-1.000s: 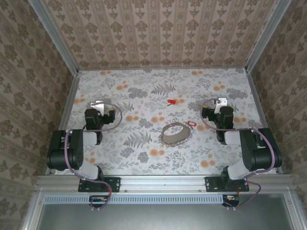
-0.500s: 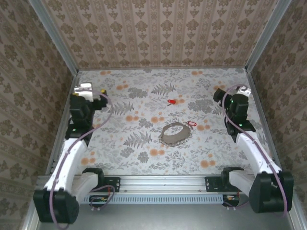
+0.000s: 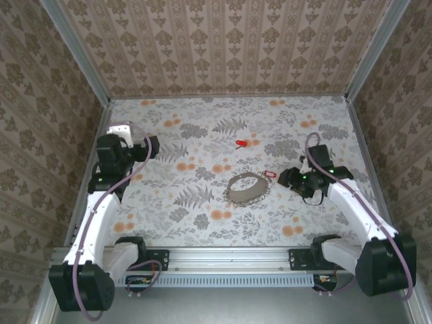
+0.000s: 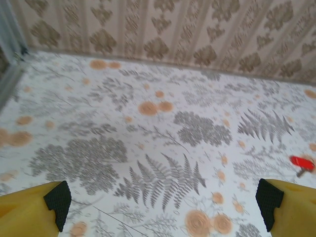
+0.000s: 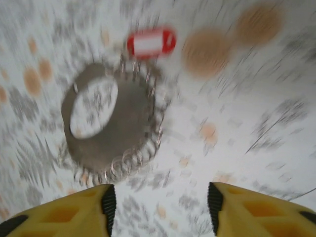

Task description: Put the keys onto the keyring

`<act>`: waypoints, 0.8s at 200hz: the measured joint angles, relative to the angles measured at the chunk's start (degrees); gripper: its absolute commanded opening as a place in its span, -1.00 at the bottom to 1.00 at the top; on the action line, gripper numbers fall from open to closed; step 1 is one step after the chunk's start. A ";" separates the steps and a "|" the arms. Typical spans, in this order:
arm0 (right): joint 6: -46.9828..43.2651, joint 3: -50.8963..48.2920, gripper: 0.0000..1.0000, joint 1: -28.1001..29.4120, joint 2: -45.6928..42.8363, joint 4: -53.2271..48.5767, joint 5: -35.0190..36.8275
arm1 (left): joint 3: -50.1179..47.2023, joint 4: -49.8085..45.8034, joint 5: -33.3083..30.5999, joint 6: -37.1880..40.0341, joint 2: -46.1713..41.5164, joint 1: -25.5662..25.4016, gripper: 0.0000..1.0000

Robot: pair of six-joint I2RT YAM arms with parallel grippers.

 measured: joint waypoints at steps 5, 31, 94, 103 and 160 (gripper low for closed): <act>-1.14 0.24 -0.09 1.51 1.05 -0.35 -0.20 | -0.22 0.09 0.70 -0.09 0.15 -0.17 1.00; -7.54 3.13 -0.19 5.75 5.75 -1.44 0.42 | -0.92 0.15 3.72 -0.28 0.00 -1.11 1.00; -36.06 8.85 -0.24 13.46 8.00 1.70 9.40 | -0.76 -1.64 6.69 -0.44 2.71 -3.72 1.00; -39.85 8.92 -0.23 13.46 8.48 2.10 10.16 | -0.31 -2.71 7.32 -0.48 3.54 -3.72 1.00; -47.91 15.43 -0.21 15.41 21.84 -1.62 14.32 | 2.73 -4.46 13.68 -0.92 8.94 -3.72 1.00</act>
